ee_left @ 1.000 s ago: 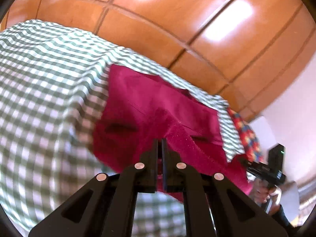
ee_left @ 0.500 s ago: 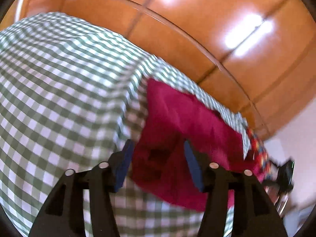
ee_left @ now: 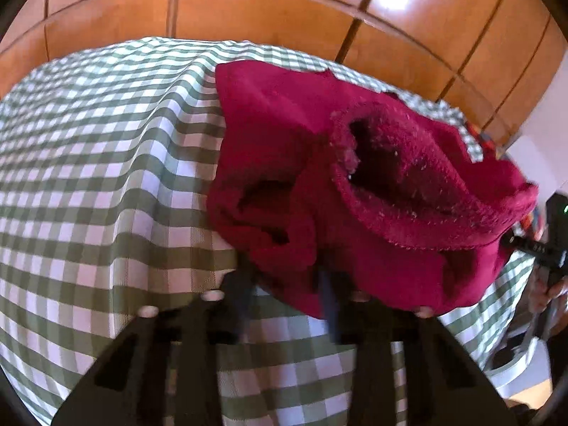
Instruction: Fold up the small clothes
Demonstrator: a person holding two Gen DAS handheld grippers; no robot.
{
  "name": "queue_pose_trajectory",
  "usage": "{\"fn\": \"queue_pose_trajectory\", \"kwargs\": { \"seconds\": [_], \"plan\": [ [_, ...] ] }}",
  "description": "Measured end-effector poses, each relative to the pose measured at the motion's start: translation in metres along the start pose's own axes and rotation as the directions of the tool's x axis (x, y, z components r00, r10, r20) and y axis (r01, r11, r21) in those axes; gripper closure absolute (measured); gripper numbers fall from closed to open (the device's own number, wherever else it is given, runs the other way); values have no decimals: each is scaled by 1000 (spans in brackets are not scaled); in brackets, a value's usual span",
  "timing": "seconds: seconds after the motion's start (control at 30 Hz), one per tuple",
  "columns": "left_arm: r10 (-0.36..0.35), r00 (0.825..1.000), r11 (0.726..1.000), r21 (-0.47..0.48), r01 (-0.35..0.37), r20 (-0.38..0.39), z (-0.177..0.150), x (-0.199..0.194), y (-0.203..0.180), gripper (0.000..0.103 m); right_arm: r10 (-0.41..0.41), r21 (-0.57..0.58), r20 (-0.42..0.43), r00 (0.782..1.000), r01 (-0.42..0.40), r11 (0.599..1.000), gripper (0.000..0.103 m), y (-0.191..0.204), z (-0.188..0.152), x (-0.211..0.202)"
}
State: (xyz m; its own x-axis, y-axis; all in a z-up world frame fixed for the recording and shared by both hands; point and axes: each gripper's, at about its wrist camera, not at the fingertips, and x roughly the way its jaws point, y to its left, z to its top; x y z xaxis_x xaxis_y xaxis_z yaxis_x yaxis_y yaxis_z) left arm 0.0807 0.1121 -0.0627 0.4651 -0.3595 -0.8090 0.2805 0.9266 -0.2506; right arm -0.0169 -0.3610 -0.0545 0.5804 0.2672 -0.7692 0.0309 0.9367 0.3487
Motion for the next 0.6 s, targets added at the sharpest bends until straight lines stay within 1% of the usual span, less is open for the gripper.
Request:
{"fn": "queue_pose_trajectory", "kwargs": {
  "seconds": [0.03,0.1,0.13,0.23,0.3,0.4,0.47,0.5,0.53,0.57,0.6],
  "plan": [
    [-6,1000,1000,-1,6,2,-2,-2,0,84,2,-1,0,1000,-2,1000,86,-1,-2,-4],
    [-29,1000,999,-22,29,0,-7,-8,3,86,6,-13,-5,1000,-7,1000,88,-2,-9,-15],
    [-53,999,998,-45,53,-3,-11,-13,7,87,8,-18,-11,1000,-9,1000,88,0,-11,-18],
    [-130,992,986,-104,128,-4,-29,-29,16,88,8,-54,-47,999,-11,998,88,1,-26,-33],
    [-151,988,983,-104,149,-16,-46,-40,13,88,-1,-81,-79,997,-5,997,88,3,-39,-42],
    [-164,985,982,-99,158,-48,-72,-49,6,88,-3,-106,-130,991,-11,994,88,-1,-59,-51],
    [-142,988,987,-89,135,-69,-89,-56,1,86,-1,-116,-147,989,-16,993,88,-1,-64,-55],
    [-125,989,990,-79,120,-73,-94,-58,-2,85,-1,-116,-142,990,-15,993,88,-1,-64,-58],
    [-96,993,994,-57,92,-71,-97,-61,-6,78,5,-113,-135,991,-20,993,88,-3,-62,-60],
    [-62,996,998,-37,59,-63,-96,-63,-10,74,7,-113,-112,994,-19,993,84,-3,-57,-63],
    [-46,997,999,-15,45,-57,-93,-65,-14,74,-5,-117,-84,996,-5,993,76,-3,-54,-65]
  ]
}}
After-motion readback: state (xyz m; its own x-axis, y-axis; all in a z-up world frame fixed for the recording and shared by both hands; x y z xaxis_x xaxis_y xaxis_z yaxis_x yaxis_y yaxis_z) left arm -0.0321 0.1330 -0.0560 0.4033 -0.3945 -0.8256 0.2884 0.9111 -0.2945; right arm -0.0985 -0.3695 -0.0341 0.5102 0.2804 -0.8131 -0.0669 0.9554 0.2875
